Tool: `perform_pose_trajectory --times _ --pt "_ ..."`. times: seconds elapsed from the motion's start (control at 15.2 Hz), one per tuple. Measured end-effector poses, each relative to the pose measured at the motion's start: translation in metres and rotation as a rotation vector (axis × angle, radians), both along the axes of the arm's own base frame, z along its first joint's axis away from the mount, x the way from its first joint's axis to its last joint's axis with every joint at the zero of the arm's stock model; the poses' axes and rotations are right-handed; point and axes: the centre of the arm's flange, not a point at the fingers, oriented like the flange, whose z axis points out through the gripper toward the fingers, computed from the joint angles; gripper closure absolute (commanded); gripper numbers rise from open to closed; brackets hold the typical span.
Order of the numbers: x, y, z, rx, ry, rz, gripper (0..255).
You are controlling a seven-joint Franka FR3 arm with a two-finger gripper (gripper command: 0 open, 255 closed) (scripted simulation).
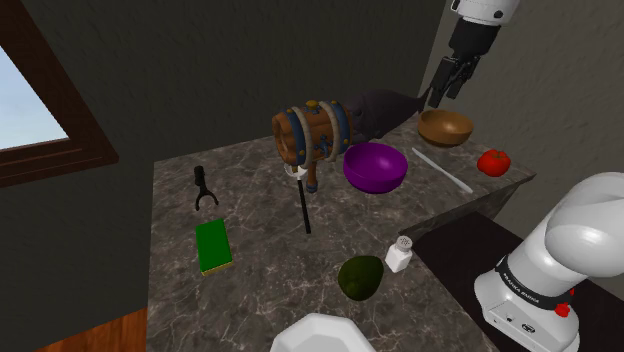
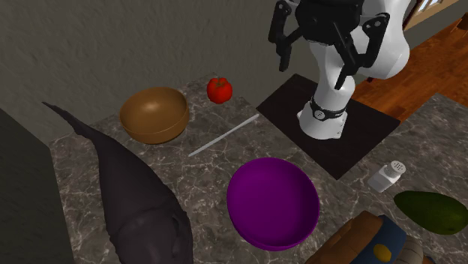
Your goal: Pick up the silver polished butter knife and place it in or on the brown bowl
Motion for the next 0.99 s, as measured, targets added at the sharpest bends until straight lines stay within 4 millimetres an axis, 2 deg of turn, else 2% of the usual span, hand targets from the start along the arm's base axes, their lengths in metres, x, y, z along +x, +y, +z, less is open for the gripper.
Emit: perform_pose_trajectory --times 0.2,0.46,0.99 --pt "0.001 -0.009 -0.011 -0.003 0.007 -0.016 0" --pt "0.006 -0.032 -0.055 -0.012 0.029 -0.065 0" --pt "0.011 -0.100 -0.138 -0.031 0.075 -0.169 0"
